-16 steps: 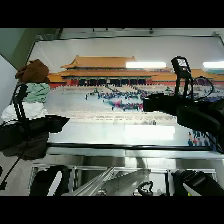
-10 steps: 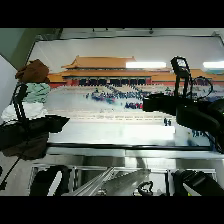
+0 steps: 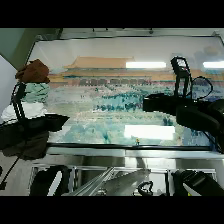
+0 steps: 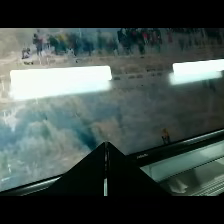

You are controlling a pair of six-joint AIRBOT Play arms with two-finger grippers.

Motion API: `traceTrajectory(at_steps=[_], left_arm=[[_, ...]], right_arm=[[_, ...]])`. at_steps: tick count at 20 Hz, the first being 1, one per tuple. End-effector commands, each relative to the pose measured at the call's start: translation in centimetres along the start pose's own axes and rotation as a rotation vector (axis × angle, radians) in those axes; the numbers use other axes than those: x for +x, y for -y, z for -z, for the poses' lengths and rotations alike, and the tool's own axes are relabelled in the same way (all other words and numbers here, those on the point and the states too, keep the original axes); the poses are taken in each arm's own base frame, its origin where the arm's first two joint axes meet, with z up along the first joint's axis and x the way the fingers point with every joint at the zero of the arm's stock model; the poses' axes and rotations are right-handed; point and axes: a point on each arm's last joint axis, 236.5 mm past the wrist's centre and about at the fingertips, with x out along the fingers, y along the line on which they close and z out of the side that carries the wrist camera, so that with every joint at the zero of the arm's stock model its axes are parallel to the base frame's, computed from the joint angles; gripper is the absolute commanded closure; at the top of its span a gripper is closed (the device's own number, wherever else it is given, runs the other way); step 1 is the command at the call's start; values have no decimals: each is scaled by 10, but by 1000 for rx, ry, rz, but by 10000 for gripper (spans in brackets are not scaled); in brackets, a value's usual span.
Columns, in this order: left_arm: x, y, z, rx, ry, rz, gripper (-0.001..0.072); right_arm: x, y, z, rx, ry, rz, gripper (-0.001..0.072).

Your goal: Fold the shirts.

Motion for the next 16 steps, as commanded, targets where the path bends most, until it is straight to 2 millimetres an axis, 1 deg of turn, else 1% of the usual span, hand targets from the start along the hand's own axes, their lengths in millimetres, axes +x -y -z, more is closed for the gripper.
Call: traceTrajectory(at_steps=[1,2,3,4,5,7,8,9,10,11,13,14,15,16], left_arm=[[0,-18,-17,16,47,-74,691],[0,-37,-22,44,26,-153,690],[-1,-56,-32,75,7,-234,629],[-3,-74,-47,114,-2,-308,278],[-4,-91,-67,153,2,-377,5],[-3,-126,-121,217,35,-515,7],[2,-144,-150,251,58,-579,6],[10,-167,-180,293,70,-653,6],[21,-193,-202,338,51,-733,6],[36,-224,-219,386,5,-816,6],[68,-286,-240,475,-126,-977,-3],[84,-311,-251,496,-147,-1023,-3],[105,-333,-263,459,-110,-1028,-3],[123,-352,-272,413,-68,-1026,-3]], right_arm=[[0,-4,-8,19,33,-17,691],[0,-4,-10,19,43,-19,690],[0,-4,-10,19,43,-20,691],[0,-4,-10,19,43,-20,690],[0,-4,-10,19,43,-20,690],[0,-4,-10,19,43,-20,690],[0,-4,-10,19,43,-19,690],[0,-4,-10,19,43,-20,690],[0,-4,-10,20,42,-20,690],[0,-8,-9,32,38,-33,690],[2,-12,-7,51,29,-54,688],[4,-11,-7,52,24,-51,678],[7,-10,-6,52,18,-45,527],[10,-8,-5,54,10,-42,269]])
